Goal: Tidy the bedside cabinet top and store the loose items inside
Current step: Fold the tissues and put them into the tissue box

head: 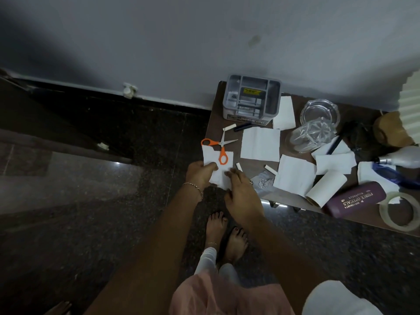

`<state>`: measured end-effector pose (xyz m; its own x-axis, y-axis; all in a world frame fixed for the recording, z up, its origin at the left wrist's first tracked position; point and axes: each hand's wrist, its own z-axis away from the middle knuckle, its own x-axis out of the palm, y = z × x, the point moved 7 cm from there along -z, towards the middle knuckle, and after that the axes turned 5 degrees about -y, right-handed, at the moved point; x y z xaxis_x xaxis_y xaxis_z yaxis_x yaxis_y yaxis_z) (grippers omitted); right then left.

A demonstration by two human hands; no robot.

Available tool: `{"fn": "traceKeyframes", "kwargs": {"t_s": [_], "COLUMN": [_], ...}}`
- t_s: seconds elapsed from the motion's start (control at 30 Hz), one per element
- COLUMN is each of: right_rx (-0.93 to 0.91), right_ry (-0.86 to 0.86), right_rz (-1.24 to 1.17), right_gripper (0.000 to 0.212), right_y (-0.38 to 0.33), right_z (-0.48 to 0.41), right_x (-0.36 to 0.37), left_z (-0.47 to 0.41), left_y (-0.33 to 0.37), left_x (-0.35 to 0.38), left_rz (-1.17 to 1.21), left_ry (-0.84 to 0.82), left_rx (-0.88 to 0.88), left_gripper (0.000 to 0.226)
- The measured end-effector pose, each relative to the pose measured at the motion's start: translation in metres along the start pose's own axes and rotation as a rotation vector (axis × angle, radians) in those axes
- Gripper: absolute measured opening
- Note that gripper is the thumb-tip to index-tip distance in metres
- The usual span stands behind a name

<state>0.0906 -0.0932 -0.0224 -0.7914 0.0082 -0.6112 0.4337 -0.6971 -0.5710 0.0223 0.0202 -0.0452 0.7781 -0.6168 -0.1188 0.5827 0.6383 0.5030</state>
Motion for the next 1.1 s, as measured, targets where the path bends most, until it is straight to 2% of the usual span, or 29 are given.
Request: {"fn": "traceKeyframes", "kwargs": {"t_s": [0.17, 0.4, 0.53, 0.63, 0.8, 0.9, 1.03, 1.1], "right_rx": [0.098, 0.375, 0.583, 0.683, 0.668, 0.65, 0.608, 0.58], "right_ry": [0.066, 0.17, 0.084, 0.012, 0.019, 0.005, -0.04, -0.043], "right_rz": [-0.203, -0.799, -1.252, -1.449, -1.529, -1.567, -1.572, -1.539], "right_gripper": [0.043, 0.032, 0.032, 0.033, 0.038, 0.032, 0.033, 0.036], "right_y": [0.007, 0.025, 0.026, 0.023, 0.019, 0.017, 0.013, 0.012], "right_z": [-0.004, -0.005, -0.002, 0.0, 0.0, 0.0, 0.002, 0.002], "right_x": [-0.004, -0.004, 0.012, 0.021, 0.017, 0.014, 0.012, 0.011], "left_z": [0.005, 0.008, 0.013, 0.018, 0.024, 0.025, 0.026, 0.027], "left_y": [0.0, 0.003, 0.001, -0.004, -0.006, -0.003, -0.002, -0.003], "left_x": [0.002, 0.007, 0.008, 0.007, 0.007, 0.004, -0.002, -0.007], "left_rz": [0.078, 0.184, 0.212, 0.25, 0.311, 0.261, 0.204, 0.152], "left_ry": [-0.032, -0.098, -0.124, -0.131, -0.156, -0.126, -0.083, -0.063], "left_rx": [-0.095, -0.127, -0.13, -0.135, -0.148, -0.124, -0.088, -0.036], "left_gripper": [0.026, 0.023, 0.028, 0.033, 0.039, 0.038, 0.025, 0.03]}}
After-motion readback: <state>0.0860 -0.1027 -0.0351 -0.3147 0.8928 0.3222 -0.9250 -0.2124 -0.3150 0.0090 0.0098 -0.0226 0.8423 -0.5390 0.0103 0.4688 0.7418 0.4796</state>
